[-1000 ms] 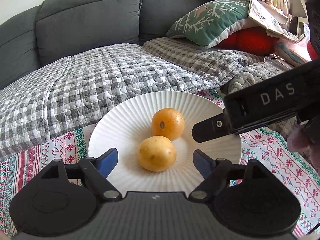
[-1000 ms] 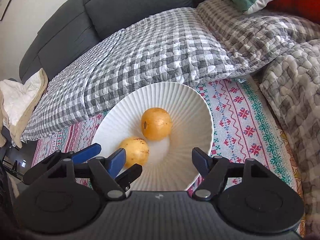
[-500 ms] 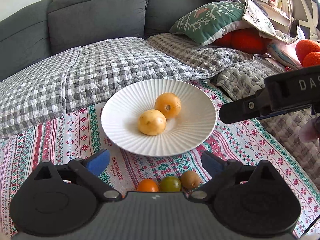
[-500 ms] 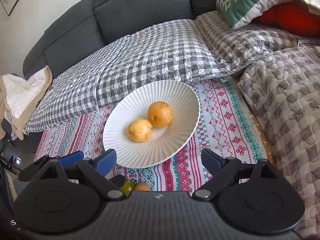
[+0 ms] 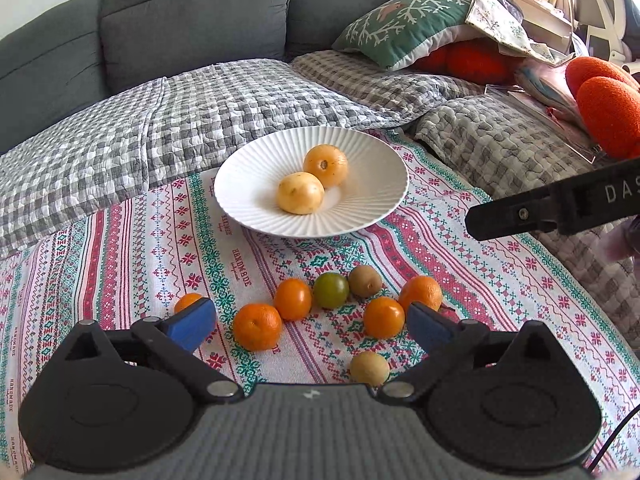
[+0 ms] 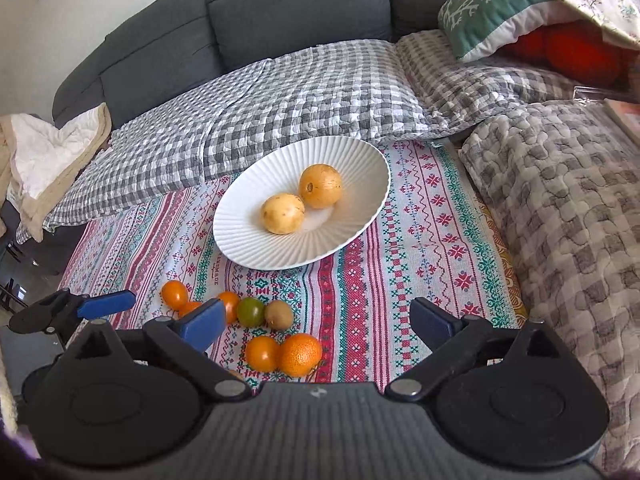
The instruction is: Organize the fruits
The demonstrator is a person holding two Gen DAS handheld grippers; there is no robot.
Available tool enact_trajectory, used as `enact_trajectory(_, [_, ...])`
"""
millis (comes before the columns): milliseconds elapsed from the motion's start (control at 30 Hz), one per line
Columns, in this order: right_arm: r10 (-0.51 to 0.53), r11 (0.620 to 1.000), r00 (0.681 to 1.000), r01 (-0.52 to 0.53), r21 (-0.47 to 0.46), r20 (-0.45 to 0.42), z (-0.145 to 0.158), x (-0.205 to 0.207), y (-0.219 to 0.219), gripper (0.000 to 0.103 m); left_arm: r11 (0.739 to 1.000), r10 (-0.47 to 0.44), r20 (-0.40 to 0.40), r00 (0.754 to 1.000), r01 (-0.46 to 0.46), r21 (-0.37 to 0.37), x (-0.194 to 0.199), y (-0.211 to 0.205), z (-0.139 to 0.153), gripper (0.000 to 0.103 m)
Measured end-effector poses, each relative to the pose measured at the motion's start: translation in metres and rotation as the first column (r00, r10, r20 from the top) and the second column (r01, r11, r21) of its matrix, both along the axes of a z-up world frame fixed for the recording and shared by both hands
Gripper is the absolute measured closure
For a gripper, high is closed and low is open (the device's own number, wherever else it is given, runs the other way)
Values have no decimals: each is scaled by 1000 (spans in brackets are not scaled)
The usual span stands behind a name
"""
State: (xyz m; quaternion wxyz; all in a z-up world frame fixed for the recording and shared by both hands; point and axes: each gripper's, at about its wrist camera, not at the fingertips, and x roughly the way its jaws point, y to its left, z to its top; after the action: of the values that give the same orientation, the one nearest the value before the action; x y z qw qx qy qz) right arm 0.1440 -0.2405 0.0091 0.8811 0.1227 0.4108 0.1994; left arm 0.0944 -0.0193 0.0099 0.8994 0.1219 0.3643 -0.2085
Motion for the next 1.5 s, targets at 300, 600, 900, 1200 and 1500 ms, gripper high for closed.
enact_trajectory(300, [84,986,987,-62,-153,140,-21,-31,11,0,997,-26,29,999,23,80,-15,22,-16,10])
enact_trajectory(600, [208,952,957,-150,-268,202,-40,-48,27,0,997,-21,55,998,17,72,-11,47,-36,10])
enact_trajectory(900, [168,946,978,-124,-299,126,-58,-38,29,0,1000,15,37,999,-16,24,4,53,-51,19])
enact_trajectory(1200, [197,935,978,-167,-312,68,-76,-31,38,1,1000,8,40,999,-7,-17,19,47,-54,46])
enact_trajectory(1500, [222,939,970,-185,-291,99,-76,-26,50,5,999,23,1,1000,-23,-30,34,41,-64,66])
